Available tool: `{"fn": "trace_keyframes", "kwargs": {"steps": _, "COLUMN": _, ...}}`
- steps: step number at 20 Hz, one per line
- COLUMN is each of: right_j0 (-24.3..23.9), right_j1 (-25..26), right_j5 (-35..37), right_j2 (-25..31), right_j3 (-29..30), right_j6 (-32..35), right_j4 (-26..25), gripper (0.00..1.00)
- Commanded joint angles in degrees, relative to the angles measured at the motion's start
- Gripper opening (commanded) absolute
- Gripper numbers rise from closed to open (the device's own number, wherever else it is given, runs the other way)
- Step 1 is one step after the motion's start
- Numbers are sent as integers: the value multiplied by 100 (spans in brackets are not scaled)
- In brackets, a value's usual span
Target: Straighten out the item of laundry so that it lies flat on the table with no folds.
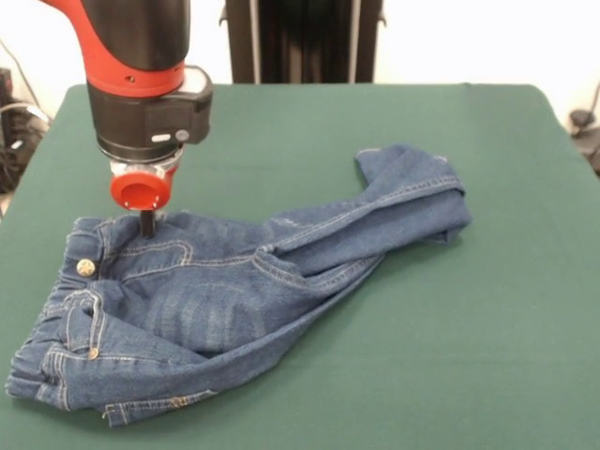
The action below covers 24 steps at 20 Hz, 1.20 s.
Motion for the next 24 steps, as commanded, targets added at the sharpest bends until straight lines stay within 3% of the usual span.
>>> {"fn": "trace_keyframes", "kwargs": {"steps": 1, "right_j0": -101, "right_j1": 155, "right_j5": 81, "right_j2": 150, "right_j3": 661, "right_j6": -48, "right_j4": -440, "gripper": 0}}
{"fn": "trace_keyframes", "kwargs": {"steps": 24, "right_j0": -545, "right_j1": -522, "right_j5": 626, "right_j2": 193, "right_j3": 764, "right_j6": -319, "right_j4": -1089, "gripper": 0}}
